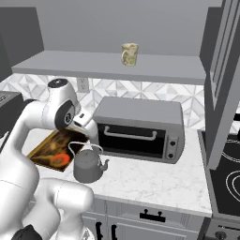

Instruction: Pick the kettle from the counter and place it on the tray. Then pick the mug from the cabinet and place it on the tray. Then close the cabinet doors.

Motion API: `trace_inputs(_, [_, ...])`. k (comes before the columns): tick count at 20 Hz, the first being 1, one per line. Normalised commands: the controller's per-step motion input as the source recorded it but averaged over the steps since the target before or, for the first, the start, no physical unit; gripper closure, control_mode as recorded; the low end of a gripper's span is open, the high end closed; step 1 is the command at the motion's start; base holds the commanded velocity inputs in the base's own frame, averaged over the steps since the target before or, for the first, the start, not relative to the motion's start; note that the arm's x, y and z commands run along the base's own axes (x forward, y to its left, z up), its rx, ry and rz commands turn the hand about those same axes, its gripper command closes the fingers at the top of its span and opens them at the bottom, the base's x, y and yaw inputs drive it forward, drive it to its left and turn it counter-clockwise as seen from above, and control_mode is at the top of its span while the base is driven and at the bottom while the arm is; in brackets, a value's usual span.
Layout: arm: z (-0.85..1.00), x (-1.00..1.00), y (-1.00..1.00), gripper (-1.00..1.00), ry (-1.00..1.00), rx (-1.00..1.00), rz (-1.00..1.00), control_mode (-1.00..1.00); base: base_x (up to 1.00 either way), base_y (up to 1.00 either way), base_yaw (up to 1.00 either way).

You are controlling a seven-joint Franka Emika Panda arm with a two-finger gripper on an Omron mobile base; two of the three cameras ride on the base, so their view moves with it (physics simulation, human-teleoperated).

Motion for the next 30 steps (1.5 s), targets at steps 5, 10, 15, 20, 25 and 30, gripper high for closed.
trace_inputs(5, [-0.29, 0.11, 0.04, -1.00, 0.01, 0.13, -0.06, -1.00, 0.00, 0.00, 0.00])
trace_inputs(10, [-0.35, 0.23, 0.15, -1.00, 0.03, 0.06, -0.11, -1.00, 0.00, 0.00, 0.00])
trace_inputs(15, [-0.35, 0.29, 0.20, -1.00, 0.17, 0.00, -0.16, -1.00, 0.00, 0.00, 0.00])
trace_inputs(20, [-0.32, 0.27, 0.09, -1.00, 0.21, 0.00, -0.10, -1.00, 0.00, 0.00, 0.00])
trace_inputs(25, [-0.28, 0.24, 0.03, -1.00, 0.18, 0.00, -0.03, -1.00, 0.00, 0.00, 0.00])
trace_inputs(30, [-0.35, 0.10, 0.00, -1.00, 0.11, 0.00, -0.01, -1.00, 0.00, 0.00, 0.00])
